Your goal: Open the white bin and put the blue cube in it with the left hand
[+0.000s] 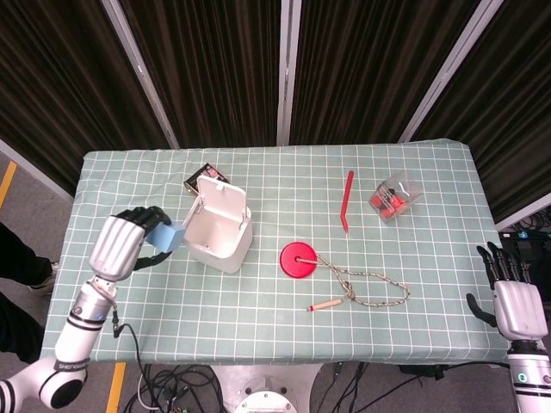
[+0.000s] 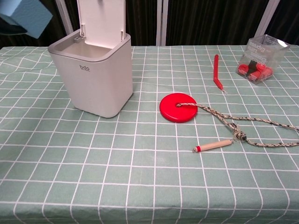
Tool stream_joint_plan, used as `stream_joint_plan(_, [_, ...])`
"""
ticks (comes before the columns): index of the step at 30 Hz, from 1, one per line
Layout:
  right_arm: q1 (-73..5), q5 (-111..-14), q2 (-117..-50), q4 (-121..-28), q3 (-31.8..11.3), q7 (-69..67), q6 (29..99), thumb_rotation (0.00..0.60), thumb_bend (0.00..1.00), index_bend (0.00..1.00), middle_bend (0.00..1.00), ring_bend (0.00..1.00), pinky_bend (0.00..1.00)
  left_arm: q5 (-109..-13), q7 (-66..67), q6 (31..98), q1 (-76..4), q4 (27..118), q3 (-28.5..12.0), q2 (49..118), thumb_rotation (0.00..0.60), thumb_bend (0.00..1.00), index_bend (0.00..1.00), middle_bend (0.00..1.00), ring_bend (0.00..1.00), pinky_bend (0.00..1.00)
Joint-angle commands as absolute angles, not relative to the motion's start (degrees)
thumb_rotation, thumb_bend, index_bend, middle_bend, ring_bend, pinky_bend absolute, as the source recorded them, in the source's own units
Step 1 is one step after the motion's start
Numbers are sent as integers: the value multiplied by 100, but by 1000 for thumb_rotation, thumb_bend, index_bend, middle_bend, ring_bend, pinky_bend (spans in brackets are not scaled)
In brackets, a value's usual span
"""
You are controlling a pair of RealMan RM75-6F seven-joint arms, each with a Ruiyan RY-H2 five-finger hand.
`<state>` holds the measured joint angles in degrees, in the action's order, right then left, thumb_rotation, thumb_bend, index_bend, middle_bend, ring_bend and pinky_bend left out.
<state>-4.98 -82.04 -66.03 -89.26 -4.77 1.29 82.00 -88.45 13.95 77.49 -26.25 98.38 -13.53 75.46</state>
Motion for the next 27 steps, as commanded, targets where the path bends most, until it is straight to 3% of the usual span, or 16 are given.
stream_joint_plan(1, [-487,-8194,-6600,-8908,-474,107,8203,600,251,0,0,0,0,-8700,1435,7457,-2960,9816,-1529,7790,600,225,465,496,439,632])
stream_joint_plan(4, [-476,-8166,-6602,-8873,-471,68,8189,600,251,0,0,0,0,-8669,1498,7281,-3185,9685,-1565,7995,600,219,440,476,428,625])
stream_joint_plan(5, [-474,-8162,-6605,-8860,-471,47,8186,600,251,0,0,0,0,-8614,1502,7161,-3265,9639,-1563,8031,600,210,390,438,396,596])
stream_joint_plan(8, [-475,-8162,-6608,-8826,-474,3,8183,600,252,0,0,0,0,-8318,1594,6810,-3373,9668,-1525,7960,600,162,172,230,222,439])
stream_joint_plan(9, [-475,-8164,-6610,-8816,-474,-9,8183,600,252,0,0,0,0,-8256,1654,6828,-3377,9653,-1548,7964,600,131,69,109,114,335])
stream_joint_plan(11, [-476,-8160,-6612,-8793,-479,-38,8182,600,251,0,0,0,0,-8235,1678,6976,-3334,9615,-1554,7981,600,94,0,0,4,216])
stream_joint_plan(19, [-499,-8183,-6644,-8777,-479,-63,8158,600,251,0,0,0,0,-8443,1473,7832,-2616,10040,-1161,7434,600,91,0,0,0,191])
stream_joint_plan(23, [-502,-8218,-6631,-8845,-484,-27,8195,600,252,0,0,0,0,-8650,1348,8339,-1907,10040,-465,7245,600,91,0,0,0,189])
stream_joint_plan(27, [-518,-8247,-6657,-8910,-462,85,8183,600,251,0,0,0,0,-8704,1419,8525,-1492,9623,-34,7302,600,90,0,1,0,161])
